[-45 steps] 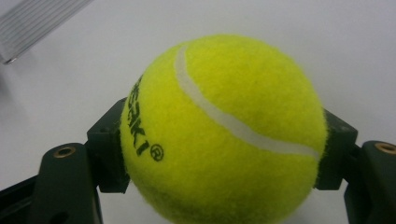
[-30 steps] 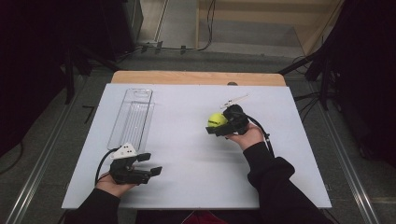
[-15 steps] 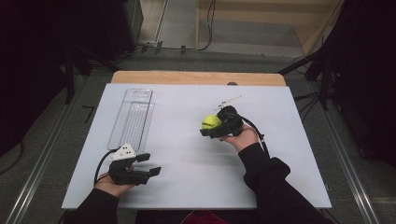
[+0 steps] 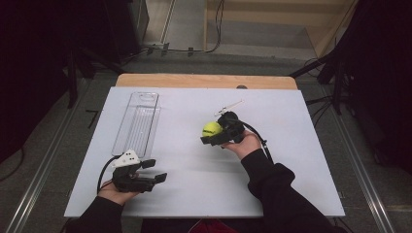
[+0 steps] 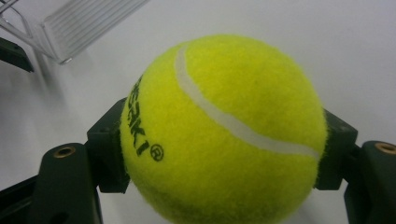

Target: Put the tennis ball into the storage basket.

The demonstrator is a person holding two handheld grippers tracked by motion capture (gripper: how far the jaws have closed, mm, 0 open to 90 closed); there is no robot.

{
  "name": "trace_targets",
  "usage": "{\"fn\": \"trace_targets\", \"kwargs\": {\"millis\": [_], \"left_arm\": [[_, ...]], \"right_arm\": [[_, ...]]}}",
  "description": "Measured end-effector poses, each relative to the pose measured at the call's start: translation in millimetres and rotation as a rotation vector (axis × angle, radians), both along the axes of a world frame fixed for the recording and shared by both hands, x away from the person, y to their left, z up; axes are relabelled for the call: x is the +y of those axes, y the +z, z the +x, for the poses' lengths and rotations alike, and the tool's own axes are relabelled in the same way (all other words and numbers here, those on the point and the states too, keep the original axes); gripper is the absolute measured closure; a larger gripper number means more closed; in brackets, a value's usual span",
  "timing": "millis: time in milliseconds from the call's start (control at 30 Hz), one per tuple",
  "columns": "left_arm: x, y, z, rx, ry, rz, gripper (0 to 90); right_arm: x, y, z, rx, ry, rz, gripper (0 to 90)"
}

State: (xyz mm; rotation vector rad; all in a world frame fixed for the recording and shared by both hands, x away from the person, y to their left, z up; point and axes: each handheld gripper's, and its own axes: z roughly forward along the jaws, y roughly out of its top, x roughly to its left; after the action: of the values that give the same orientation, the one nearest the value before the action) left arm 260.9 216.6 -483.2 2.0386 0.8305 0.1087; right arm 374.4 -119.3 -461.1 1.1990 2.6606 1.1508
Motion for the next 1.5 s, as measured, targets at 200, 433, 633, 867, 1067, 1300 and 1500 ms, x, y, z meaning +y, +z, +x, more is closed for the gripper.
{"fn": "trace_targets", "kwargs": {"millis": [200, 433, 633, 867, 1067, 1300, 1500], "left_arm": [[-1.6, -0.8, 0.2, 0.01, 0.006, 0.009, 27.1], [-2.0, -0.7, -0.5, 0.013, 0.006, 0.002, 27.1], [-1.7, -0.8, -0.7, 0.018, 0.003, 0.004, 27.1], [-1.9, -1.0, -0.9, 0.024, 0.002, 0.0, 27.1], [-0.8, -1.3, -0.8, 0.024, 0.003, -0.005, 27.1], [0.3, -1.2, -0.9, 0.023, 0.001, -0.003, 27.1], [1.2, -0.9, -0.9, 0.02, 0.004, 0.001, 27.1]], "right_arm": [[7.6, 1.2, 0.8, 0.007, 0.011, 0.009, 23.4], [11.6, 7.5, 4.8, -0.002, 0.018, 0.024, 23.4], [20.2, 12.0, 7.2, -0.007, 0.035, 0.023, 23.4], [30.0, 17.5, 11.8, -0.01, 0.044, 0.035, 23.4], [39.7, 21.0, 16.3, -0.012, 0.057, 0.033, 23.4], [49.1, 25.8, 21.2, -0.008, 0.065, 0.04, 23.4], [60.5, 30.2, 23.3, -0.018, 0.085, 0.039, 23.4]]}}
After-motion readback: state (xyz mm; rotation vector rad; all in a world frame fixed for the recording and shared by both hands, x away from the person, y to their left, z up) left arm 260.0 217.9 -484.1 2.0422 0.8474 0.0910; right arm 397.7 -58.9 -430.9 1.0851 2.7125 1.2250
